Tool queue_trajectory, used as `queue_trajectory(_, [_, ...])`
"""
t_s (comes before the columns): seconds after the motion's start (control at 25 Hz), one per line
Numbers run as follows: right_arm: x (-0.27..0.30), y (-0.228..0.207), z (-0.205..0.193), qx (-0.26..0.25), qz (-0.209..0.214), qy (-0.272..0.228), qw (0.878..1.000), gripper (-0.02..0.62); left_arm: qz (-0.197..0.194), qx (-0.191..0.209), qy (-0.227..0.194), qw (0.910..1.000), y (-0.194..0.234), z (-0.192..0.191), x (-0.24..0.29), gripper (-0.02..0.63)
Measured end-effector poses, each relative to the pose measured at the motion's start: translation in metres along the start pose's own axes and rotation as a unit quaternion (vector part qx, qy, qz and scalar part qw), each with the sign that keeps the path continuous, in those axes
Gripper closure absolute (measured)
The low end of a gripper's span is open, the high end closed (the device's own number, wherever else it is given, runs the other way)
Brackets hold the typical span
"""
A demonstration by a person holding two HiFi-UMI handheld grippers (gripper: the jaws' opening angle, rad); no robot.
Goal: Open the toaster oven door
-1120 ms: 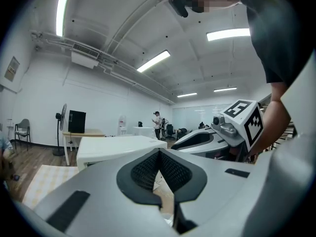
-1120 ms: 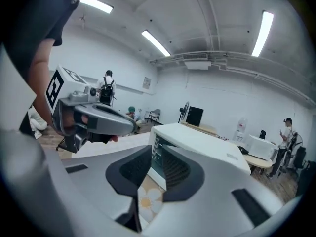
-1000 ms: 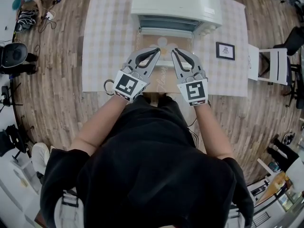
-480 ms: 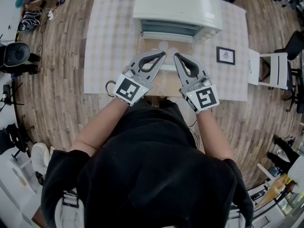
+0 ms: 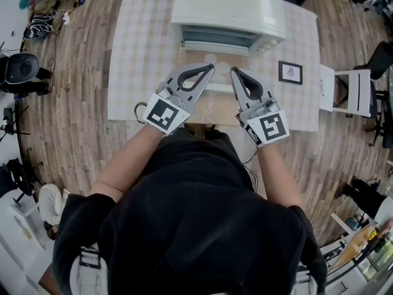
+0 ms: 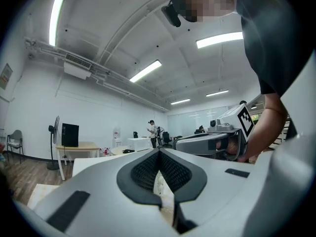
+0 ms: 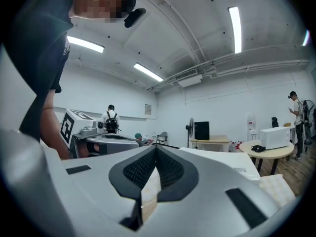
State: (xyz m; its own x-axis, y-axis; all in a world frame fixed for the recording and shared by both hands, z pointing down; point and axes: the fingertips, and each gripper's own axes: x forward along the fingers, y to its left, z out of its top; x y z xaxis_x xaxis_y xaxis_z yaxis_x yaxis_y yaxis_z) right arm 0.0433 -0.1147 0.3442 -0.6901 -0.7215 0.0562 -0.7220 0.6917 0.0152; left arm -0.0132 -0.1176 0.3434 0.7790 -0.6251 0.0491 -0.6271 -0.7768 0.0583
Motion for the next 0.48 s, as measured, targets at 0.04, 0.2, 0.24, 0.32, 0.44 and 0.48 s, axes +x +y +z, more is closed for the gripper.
queue_trajectory(0.04, [-0.001,-0.001,0.002,0.0,-0.001,-0.002,1.0,0.578,0.0,-0.002,-0.001,1.0,0.001,0.002,0.0,0.594])
queue_trajectory(0.2, [-0.005,-0.003,0.012,0.001,-0.003,-0.011,1.0,0.578,0.003,0.005,-0.005,1.0,0.002,0.009,-0.005,0.594])
queue_trajectory(0.24, [-0.007,-0.005,0.014,0.001,-0.005,-0.012,1.0,0.578,0.005,0.005,-0.005,1.0,0.003,0.01,-0.006,0.594])
queue_trajectory(0.32, [-0.01,-0.008,0.017,-0.001,-0.009,-0.015,1.0,0.578,0.012,0.003,-0.006,0.9999,0.005,0.014,-0.01,0.594])
queue_trajectory(0.44, [-0.015,-0.013,0.018,-0.003,-0.016,-0.017,1.0,0.578,0.021,0.011,-0.013,0.9996,0.01,0.019,-0.015,0.594])
queue_trajectory(0.48, [-0.017,-0.015,0.018,-0.002,-0.018,-0.017,1.0,0.578,0.024,0.018,-0.022,0.9993,0.012,0.023,-0.016,0.594])
